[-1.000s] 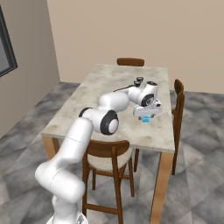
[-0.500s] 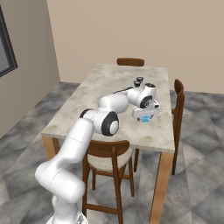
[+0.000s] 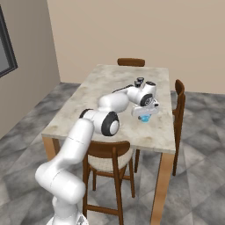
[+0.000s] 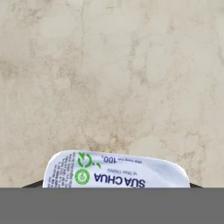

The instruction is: Place two yogurt containers on each plate.

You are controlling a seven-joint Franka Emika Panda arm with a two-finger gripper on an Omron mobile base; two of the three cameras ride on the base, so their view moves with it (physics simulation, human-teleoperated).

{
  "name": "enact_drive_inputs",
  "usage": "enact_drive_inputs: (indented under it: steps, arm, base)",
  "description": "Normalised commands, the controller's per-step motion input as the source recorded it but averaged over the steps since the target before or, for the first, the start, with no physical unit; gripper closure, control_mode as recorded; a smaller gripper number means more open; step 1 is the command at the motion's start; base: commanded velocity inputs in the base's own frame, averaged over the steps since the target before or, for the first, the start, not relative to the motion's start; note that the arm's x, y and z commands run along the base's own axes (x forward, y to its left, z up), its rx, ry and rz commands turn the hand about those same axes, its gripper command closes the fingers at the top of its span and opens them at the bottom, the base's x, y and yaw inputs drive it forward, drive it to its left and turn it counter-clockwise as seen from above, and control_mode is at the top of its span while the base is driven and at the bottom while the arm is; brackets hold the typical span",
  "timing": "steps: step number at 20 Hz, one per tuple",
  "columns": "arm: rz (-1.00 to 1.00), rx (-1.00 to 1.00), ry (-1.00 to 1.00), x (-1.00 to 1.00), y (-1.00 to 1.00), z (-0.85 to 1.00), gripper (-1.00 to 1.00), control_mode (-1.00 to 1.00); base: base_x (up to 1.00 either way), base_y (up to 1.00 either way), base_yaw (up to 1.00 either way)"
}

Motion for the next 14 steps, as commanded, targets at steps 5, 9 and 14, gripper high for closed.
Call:
enact_drive_inputs:
  steps: [5, 9, 14]
  arm:
    - [0.00, 0.06, 0.00, -0.47, 0.43, 0.35, 1.00, -1.00]
    - [-0.04, 0.00, 0.00, -0.57, 0.71, 0.14, 1.00, -1.00]
    - [-0.10, 0.00, 0.00, -0.51, 0.87, 0.01, 1.00, -1.00]
  base:
    - [0.00, 0.00, 0.00]
    - [0.00, 0.00, 0.00]
    - [0.00, 0.00, 0.00]
